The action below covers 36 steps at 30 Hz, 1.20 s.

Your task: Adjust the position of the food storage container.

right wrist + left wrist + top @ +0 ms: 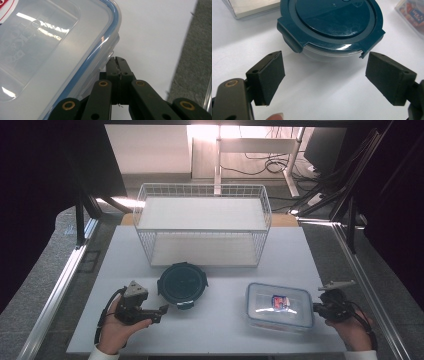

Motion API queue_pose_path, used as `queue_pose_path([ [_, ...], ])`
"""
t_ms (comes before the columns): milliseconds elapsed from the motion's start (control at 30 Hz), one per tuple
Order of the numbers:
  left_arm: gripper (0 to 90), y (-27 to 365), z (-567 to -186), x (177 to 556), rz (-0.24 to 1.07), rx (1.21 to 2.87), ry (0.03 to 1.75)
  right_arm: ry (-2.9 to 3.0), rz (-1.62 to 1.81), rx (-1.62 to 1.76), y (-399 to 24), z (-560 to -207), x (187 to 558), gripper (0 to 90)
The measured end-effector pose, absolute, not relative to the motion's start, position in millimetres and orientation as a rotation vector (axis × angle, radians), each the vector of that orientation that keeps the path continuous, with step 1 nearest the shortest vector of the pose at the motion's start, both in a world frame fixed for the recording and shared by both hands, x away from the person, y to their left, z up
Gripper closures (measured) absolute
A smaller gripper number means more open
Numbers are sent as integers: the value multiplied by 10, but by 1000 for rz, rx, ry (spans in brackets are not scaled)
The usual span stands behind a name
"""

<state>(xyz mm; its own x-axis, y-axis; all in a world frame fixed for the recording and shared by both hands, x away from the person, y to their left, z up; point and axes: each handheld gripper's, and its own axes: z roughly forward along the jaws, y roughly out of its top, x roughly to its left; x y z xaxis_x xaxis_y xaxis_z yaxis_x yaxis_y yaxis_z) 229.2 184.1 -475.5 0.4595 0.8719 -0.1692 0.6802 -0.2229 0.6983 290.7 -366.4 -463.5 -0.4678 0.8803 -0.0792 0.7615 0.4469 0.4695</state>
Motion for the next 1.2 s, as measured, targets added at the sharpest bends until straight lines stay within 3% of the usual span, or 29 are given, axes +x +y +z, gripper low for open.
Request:
queue_pose_path([
  [733,152,1881,-4765,2303,336,1971,1304,2504,537,1120,-2764,-4692,3119,891],
  [1067,151,1888,-4755,2300,336,1951,1313,2491,594,1106,-2754,-4679,3109,891],
  [1200,153,1899,-4696,2280,330,1899,1323,2395,697,1156,-2917,-4499,3035,891],
])
